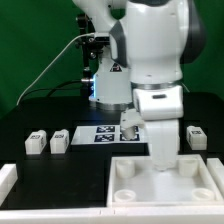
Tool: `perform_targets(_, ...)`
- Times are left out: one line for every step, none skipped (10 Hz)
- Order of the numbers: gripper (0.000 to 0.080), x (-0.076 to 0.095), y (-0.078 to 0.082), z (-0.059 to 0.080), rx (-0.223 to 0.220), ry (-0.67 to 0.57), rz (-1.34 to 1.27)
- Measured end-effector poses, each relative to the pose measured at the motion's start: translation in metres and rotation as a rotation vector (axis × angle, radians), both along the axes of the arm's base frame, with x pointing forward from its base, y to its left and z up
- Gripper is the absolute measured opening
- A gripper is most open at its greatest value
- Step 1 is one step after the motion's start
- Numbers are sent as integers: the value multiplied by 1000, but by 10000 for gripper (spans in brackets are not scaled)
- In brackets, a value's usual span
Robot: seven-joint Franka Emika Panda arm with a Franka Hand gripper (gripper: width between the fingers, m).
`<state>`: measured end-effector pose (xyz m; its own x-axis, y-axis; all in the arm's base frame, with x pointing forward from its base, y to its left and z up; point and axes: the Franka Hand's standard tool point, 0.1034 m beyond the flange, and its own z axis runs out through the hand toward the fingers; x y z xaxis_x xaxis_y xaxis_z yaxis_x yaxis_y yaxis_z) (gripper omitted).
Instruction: Assemble one leg
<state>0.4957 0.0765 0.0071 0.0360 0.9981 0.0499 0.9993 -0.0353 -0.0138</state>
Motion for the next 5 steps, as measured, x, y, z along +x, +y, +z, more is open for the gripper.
perform_targets(58, 0, 1, 0, -4, 5, 0)
perform_targets(58, 0, 1, 0, -8, 6, 2)
perform_targets(58, 1, 1, 0, -12, 3, 15)
perform_targets(58, 1, 0, 0, -9, -4, 29)
perform_targets(58, 1, -1, 0, -8, -9, 25)
